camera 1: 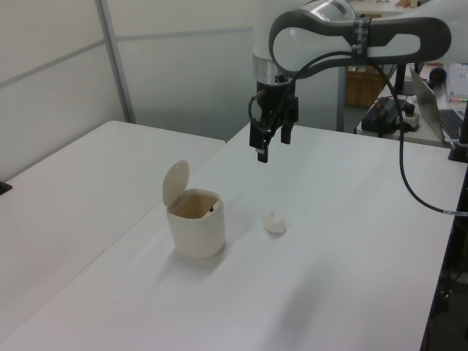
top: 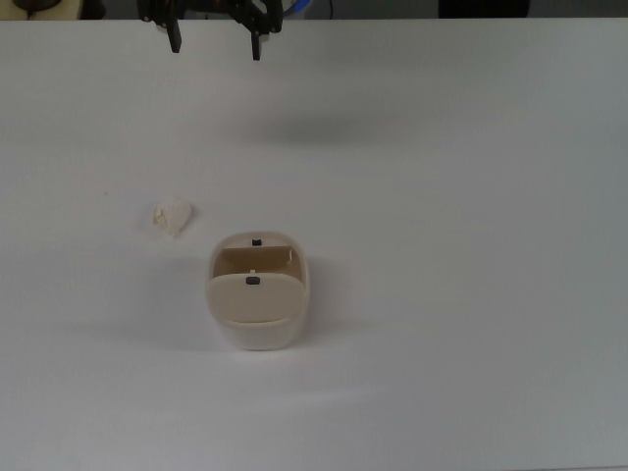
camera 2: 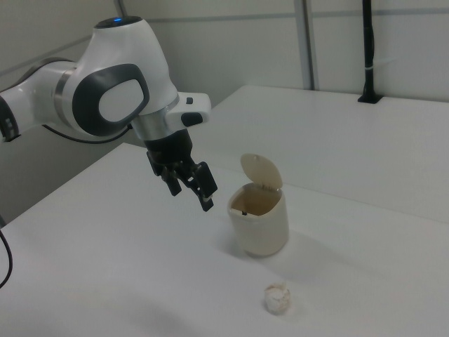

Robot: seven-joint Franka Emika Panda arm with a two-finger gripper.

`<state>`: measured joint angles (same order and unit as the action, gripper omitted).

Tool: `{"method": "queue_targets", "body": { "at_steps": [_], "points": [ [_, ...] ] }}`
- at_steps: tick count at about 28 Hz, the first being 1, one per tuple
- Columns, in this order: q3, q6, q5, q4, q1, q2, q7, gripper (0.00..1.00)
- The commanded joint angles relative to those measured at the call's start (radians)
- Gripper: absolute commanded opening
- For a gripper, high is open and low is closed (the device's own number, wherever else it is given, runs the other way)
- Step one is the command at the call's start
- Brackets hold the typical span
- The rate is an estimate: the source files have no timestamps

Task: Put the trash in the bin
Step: 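Lower the open gripper onto the crumpled white paper ball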

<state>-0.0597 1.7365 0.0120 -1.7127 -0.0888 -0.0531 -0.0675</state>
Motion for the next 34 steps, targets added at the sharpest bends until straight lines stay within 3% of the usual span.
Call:
{"method": "queue_targets", "body": {
  "at_steps": [1, 5, 13, 22, 27, 34],
  "points": [
    [-0.002, -0.023, -0.021, -0.007, -0.005, 0.008, 0.020, 1.00],
    [-0.002, -0.008, -0.004, -0.005, -0.006, 0.039, 0.050, 1.00],
    [0.004, 0.053, 0.002, -0.024, -0.045, 0.113, 0.308, 1.00],
    [0.011, 0.261, 0.005, -0.117, -0.088, 0.205, 0.316, 1.00],
    [0.011, 0.324, 0.071, -0.125, -0.109, 0.291, 0.319, 1.00],
    [0.015, 0.405, 0.080, -0.125, -0.140, 0.378, 0.316, 1.00]
  ]
}}
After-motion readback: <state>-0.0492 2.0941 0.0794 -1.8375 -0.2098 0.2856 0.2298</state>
